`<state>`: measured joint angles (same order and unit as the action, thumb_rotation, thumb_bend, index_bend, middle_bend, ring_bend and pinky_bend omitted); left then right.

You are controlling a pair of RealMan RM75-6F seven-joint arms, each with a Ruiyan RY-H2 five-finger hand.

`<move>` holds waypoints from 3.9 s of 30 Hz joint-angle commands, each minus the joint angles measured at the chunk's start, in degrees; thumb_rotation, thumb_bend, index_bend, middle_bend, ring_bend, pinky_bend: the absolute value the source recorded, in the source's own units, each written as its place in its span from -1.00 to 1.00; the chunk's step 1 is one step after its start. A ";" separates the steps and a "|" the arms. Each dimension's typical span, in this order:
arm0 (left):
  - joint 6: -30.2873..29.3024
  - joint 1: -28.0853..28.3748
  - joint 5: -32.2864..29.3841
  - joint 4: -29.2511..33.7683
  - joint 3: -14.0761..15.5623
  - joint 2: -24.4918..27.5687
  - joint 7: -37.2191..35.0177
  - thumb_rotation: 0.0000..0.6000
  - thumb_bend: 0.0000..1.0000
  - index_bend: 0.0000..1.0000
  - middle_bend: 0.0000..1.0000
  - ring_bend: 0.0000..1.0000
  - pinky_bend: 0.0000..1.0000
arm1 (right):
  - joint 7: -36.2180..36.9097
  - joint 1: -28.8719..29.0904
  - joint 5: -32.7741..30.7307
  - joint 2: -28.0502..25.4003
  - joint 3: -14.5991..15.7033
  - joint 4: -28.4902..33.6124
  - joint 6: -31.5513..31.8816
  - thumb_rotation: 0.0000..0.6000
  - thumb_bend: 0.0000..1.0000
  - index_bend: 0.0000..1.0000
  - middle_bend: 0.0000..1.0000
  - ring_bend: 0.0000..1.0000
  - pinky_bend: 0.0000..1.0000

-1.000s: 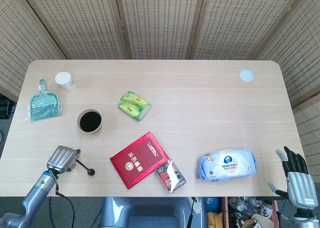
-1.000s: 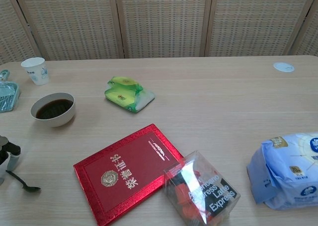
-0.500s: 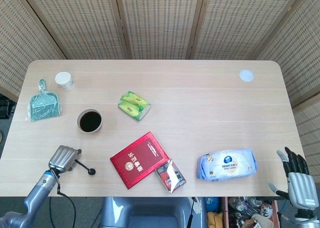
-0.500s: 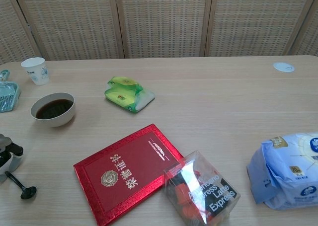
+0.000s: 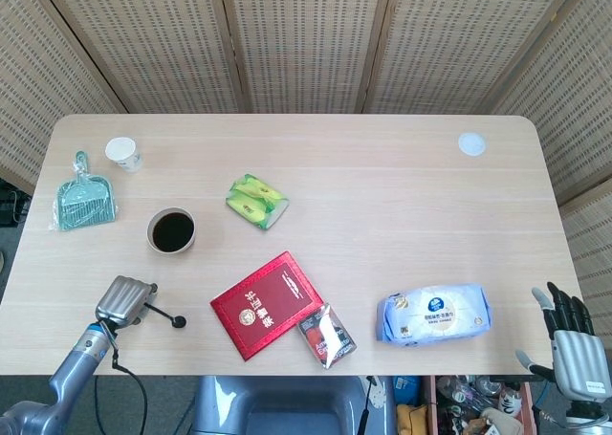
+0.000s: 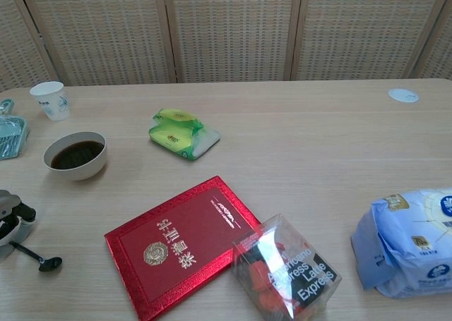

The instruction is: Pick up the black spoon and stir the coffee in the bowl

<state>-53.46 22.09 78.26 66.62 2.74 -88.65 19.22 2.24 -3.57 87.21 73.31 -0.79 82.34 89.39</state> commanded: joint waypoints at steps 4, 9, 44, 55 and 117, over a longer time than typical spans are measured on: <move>0.27 -0.09 -0.59 0.43 0.16 0.33 0.19 1.00 -0.27 0.19 0.54 0.42 0.48 | 0.08 0.00 -0.06 0.03 -0.04 -0.05 -0.08 1.00 -0.53 -1.00 -1.00 -1.00 -1.00; 0.53 -0.18 -1.26 0.79 0.12 0.70 -0.05 1.00 -0.24 0.24 0.55 0.42 0.48 | 0.15 0.03 -0.09 0.04 -0.06 -0.09 -0.19 1.00 -0.53 -1.00 -1.00 -1.00 -1.00; -6.09 1.84 -0.06 10.82 -2.59 11.32 6.33 1.00 -0.15 0.28 0.57 0.42 0.48 | 0.98 -0.01 0.43 0.07 -0.13 -0.46 0.06 1.00 -0.53 -1.00 -1.00 -1.00 -1.00; -8.03 6.33 3.30 11.64 -4.81 16.83 18.46 1.00 -0.13 0.31 0.57 0.42 0.48 | 1.12 0.32 0.89 0.25 -0.13 -0.41 -0.04 1.00 -0.53 -1.00 -1.00 -1.00 -1.00; 6.39 25.97 2.05 -21.99 -7.58 -7.14 37.82 1.00 -0.11 0.34 0.57 0.42 0.48 | 1.30 -0.02 -2.83 0.60 -0.97 -1.44 -2.13 1.00 -0.53 -1.00 -1.00 -1.00 -1.00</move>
<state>-47.55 47.58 80.77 45.52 -4.54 -95.17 56.82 3.55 -3.60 84.40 73.90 -1.75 80.89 87.28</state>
